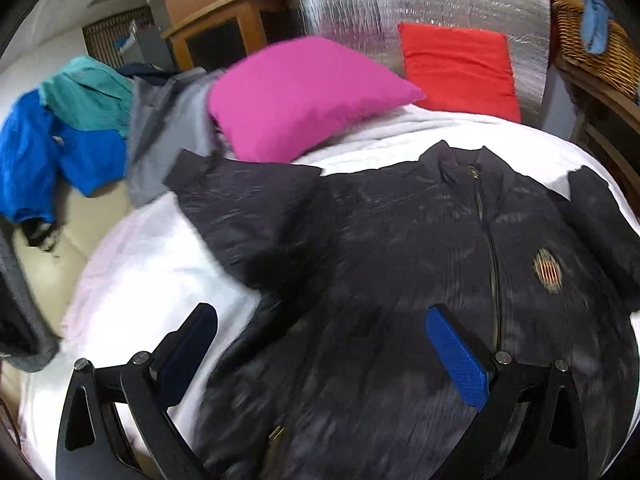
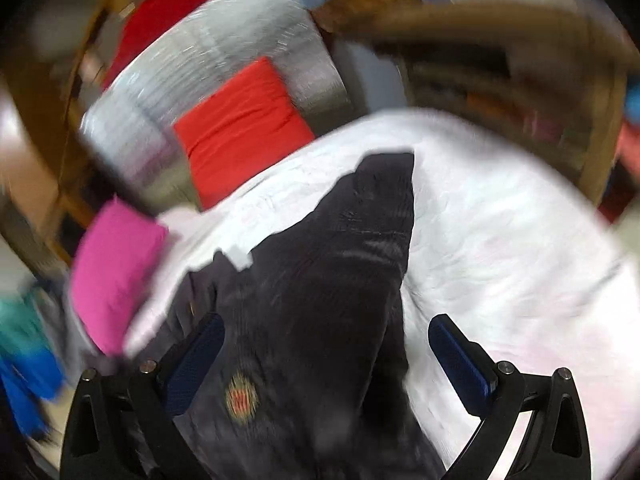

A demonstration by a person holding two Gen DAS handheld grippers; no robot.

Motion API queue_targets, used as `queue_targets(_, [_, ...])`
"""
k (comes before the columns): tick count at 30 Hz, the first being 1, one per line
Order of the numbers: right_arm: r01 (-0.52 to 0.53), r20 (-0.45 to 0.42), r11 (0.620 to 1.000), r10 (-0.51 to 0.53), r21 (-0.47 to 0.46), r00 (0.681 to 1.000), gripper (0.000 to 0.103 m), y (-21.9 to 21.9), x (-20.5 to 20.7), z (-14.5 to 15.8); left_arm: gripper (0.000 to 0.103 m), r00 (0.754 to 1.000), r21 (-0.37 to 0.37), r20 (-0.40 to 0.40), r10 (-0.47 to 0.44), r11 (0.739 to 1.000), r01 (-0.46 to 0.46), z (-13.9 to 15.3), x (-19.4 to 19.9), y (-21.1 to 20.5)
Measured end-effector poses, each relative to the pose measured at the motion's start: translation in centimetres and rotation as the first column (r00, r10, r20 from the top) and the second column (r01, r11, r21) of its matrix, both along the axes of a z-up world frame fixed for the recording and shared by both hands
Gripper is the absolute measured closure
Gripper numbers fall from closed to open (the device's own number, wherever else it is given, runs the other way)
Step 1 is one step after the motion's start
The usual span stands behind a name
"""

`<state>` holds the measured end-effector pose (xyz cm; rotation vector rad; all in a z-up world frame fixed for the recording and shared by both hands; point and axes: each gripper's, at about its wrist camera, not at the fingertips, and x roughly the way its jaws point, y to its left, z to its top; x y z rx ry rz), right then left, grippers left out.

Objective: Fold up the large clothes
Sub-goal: 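Grasp the black jacket's sleeve with the right gripper and lift it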

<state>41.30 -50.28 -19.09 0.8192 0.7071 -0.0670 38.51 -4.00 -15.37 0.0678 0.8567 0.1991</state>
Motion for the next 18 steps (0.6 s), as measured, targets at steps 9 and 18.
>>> queue_targets(9, [0.044, -0.042, 0.948, -0.032, 0.316, 0.999, 0.001, -6.1, 8.0, -8.1, 0.000, 0.997, 0.010, -0.070, -0.017, 1.000, 0.017, -5.7, 7.1, -1.9])
queue_targets(18, [-0.042, 0.002, 0.978, 0.042, 0.204, 0.999, 0.091, -3.3, 9.8, -4.3, 0.000, 0.998, 0.087, 0.048, -0.040, 0.996, 0.036, -4.6, 7.3, -2.8])
